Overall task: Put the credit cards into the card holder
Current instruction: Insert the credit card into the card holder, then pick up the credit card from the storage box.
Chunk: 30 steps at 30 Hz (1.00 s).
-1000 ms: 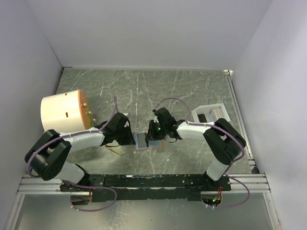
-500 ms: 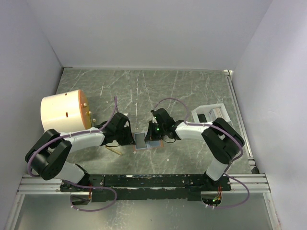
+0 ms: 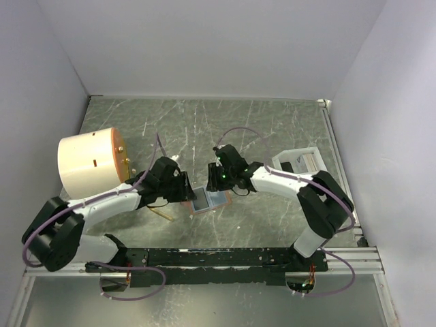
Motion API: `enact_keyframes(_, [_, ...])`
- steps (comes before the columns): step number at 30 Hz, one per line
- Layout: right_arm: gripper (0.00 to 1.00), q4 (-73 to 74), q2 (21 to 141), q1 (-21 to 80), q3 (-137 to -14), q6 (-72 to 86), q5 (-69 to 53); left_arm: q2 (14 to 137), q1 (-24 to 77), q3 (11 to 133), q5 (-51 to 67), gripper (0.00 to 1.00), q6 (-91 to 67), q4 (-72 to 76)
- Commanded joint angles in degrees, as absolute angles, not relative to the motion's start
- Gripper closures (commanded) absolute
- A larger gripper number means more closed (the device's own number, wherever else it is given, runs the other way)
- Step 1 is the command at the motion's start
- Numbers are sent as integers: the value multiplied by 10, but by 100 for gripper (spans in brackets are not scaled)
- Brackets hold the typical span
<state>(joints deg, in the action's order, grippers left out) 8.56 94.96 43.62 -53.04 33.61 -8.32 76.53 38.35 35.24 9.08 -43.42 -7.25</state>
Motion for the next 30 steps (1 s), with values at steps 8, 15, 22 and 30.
enact_keyframes(8, [55,272,863,357,-634,177,155,659,381,452,70,16,-352,-202])
enact_keyframes(15, [51,349,865,286,-689,116,306,617,381,495,79,6,-303,-275])
enact_keyframes(22, [49,363,900,190,-712,77,394,599,381,533,85,6,-233,-358])
enact_keyframes(30, [48,350,942,122,-711,49,404,560,381,502,98,7,-216,-336])
